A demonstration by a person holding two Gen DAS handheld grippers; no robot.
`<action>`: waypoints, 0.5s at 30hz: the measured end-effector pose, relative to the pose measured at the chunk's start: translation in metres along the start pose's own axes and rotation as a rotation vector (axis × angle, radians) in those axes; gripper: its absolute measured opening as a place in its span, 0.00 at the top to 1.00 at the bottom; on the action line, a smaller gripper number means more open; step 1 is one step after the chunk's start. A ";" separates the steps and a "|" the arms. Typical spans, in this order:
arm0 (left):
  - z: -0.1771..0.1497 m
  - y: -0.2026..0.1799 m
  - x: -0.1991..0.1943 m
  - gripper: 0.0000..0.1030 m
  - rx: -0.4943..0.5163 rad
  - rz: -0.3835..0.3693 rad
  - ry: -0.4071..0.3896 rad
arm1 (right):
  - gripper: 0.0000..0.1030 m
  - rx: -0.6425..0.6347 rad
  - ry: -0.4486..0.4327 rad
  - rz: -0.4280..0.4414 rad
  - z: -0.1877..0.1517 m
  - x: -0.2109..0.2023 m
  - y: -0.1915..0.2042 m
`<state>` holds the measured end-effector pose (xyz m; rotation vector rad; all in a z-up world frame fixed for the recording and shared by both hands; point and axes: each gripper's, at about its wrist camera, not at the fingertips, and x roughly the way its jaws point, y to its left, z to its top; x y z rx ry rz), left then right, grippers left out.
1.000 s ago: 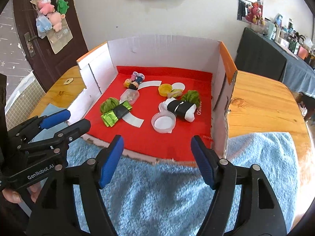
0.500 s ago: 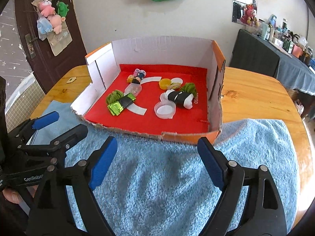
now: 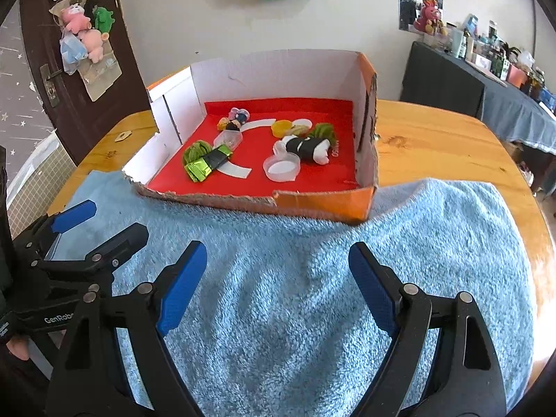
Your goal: Organize objects
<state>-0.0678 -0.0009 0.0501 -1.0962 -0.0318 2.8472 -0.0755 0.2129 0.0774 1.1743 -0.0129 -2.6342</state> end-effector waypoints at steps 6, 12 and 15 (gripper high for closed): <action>-0.010 -0.002 -0.002 0.00 0.008 0.057 -0.002 | 0.18 0.013 0.015 -0.008 -0.013 0.004 -0.001; -0.018 0.002 -0.004 0.00 -0.021 0.049 0.002 | 0.18 0.021 0.027 -0.019 -0.024 0.007 -0.002; -0.022 0.001 -0.004 0.00 -0.012 0.071 0.002 | 0.18 0.028 0.028 -0.021 -0.028 0.007 -0.003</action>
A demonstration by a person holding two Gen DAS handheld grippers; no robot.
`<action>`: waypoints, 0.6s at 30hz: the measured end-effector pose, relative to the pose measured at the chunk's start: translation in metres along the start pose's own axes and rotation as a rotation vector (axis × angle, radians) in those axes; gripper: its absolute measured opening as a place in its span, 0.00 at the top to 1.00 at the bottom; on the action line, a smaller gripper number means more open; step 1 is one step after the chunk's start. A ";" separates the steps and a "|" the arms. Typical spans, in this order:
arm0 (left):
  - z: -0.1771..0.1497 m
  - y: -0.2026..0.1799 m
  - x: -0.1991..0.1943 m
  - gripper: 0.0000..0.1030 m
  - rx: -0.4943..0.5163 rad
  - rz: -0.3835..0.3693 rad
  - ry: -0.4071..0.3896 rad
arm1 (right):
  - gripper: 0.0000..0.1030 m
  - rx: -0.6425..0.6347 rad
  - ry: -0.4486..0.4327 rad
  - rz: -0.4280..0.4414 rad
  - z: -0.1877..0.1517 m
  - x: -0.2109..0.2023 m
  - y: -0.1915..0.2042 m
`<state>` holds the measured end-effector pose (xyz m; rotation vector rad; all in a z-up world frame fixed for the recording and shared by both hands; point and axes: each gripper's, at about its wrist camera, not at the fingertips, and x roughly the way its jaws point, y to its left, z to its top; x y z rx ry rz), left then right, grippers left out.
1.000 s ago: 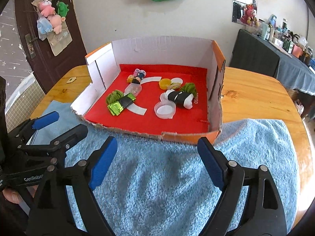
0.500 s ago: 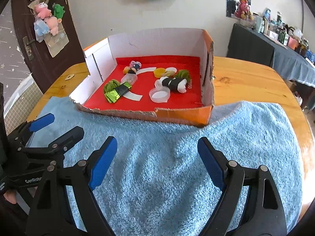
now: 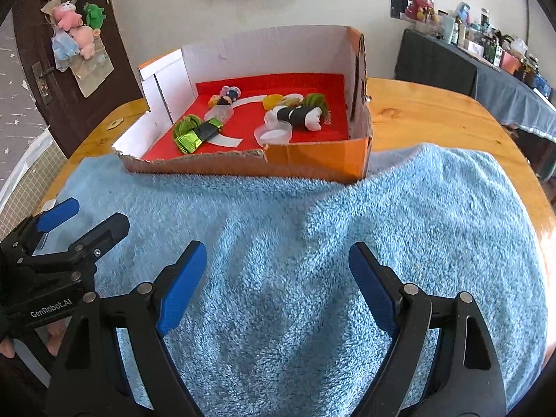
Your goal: Organize objects
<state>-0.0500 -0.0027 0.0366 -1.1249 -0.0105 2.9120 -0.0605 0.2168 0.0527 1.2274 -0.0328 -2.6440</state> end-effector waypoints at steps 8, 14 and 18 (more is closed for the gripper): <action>-0.010 -0.004 0.001 0.00 0.019 0.027 0.005 | 0.18 0.010 0.006 -0.008 -0.007 0.004 -0.001; -0.013 -0.002 0.005 0.00 0.007 0.026 0.029 | 0.18 0.022 0.007 -0.011 -0.011 0.007 -0.004; -0.015 0.001 0.009 0.00 -0.013 0.016 0.058 | 0.18 0.024 0.009 -0.015 -0.014 0.010 -0.005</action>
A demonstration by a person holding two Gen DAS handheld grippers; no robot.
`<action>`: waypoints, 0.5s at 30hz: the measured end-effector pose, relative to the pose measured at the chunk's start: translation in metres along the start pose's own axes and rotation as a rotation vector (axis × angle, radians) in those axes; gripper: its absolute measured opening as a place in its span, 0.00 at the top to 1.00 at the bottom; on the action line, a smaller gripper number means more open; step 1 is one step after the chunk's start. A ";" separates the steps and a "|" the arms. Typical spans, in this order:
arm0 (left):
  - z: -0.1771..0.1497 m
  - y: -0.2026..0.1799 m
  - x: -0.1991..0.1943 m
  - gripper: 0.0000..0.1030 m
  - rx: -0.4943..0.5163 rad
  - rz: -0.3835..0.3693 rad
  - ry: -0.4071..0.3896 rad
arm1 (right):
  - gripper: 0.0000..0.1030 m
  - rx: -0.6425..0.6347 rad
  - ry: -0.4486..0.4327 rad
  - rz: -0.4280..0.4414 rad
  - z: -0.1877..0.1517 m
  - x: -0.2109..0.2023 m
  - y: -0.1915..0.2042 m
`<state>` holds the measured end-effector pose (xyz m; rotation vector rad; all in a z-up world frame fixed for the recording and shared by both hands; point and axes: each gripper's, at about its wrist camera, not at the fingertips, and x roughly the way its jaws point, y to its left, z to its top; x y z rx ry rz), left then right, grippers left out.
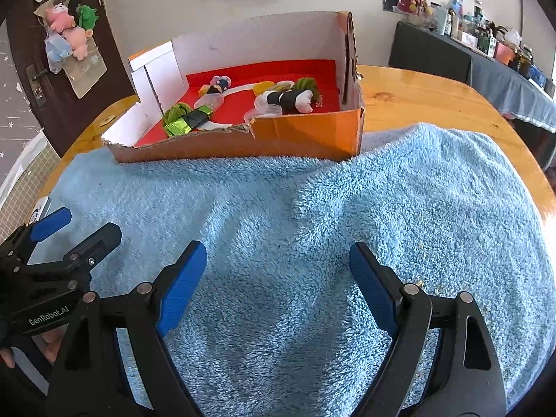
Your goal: Organize objects
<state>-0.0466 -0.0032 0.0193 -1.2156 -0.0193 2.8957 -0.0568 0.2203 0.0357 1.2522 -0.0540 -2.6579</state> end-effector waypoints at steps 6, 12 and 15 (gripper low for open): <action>-0.003 0.004 0.008 0.00 -0.030 -0.031 0.055 | 0.16 -0.001 -0.003 -0.006 -0.004 0.004 0.000; -0.005 0.008 0.013 0.00 -0.051 -0.064 0.089 | 0.13 -0.020 -0.009 -0.018 -0.006 0.006 0.004; -0.006 0.010 0.012 0.03 -0.058 -0.068 0.082 | 0.12 -0.017 -0.010 -0.016 -0.006 0.006 0.004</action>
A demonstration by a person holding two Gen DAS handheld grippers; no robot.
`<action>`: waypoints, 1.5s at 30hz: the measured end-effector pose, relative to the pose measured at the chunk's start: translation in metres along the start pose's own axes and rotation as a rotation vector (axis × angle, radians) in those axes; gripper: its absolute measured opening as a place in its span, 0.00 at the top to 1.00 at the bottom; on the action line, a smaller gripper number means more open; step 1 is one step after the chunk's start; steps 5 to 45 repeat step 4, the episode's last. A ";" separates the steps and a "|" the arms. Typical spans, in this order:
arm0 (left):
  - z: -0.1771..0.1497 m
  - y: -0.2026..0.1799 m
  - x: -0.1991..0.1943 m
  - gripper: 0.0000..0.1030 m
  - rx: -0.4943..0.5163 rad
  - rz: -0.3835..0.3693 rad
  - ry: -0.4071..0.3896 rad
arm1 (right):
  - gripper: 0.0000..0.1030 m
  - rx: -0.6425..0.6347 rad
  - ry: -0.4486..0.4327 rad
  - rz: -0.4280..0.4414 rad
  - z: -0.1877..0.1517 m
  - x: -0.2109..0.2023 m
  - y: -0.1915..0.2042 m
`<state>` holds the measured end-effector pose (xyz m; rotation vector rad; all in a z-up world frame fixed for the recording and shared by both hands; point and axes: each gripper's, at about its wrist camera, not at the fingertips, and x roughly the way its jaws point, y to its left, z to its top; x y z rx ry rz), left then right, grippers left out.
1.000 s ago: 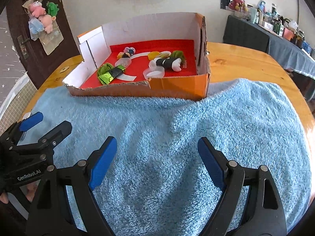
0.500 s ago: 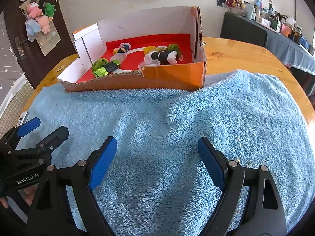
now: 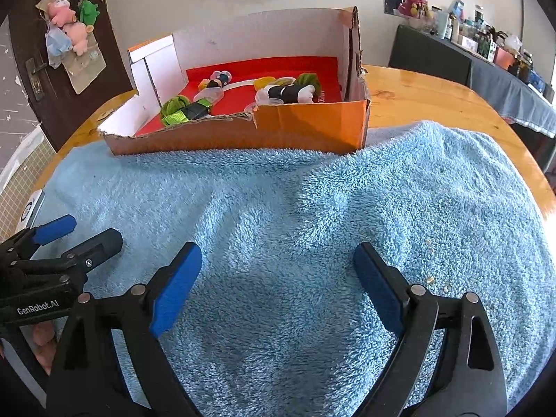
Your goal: Organize objects
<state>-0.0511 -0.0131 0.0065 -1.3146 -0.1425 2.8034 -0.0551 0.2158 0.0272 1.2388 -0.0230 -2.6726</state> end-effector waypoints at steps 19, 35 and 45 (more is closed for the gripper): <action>0.000 0.001 0.000 0.03 -0.008 -0.005 -0.003 | 0.12 0.001 0.000 0.001 0.000 0.001 0.000; 0.000 0.001 0.000 0.03 -0.008 -0.005 -0.003 | 0.12 0.001 0.000 0.001 0.000 0.001 0.000; 0.000 0.001 0.000 0.03 -0.008 -0.005 -0.003 | 0.12 0.001 0.000 0.001 0.000 0.001 0.000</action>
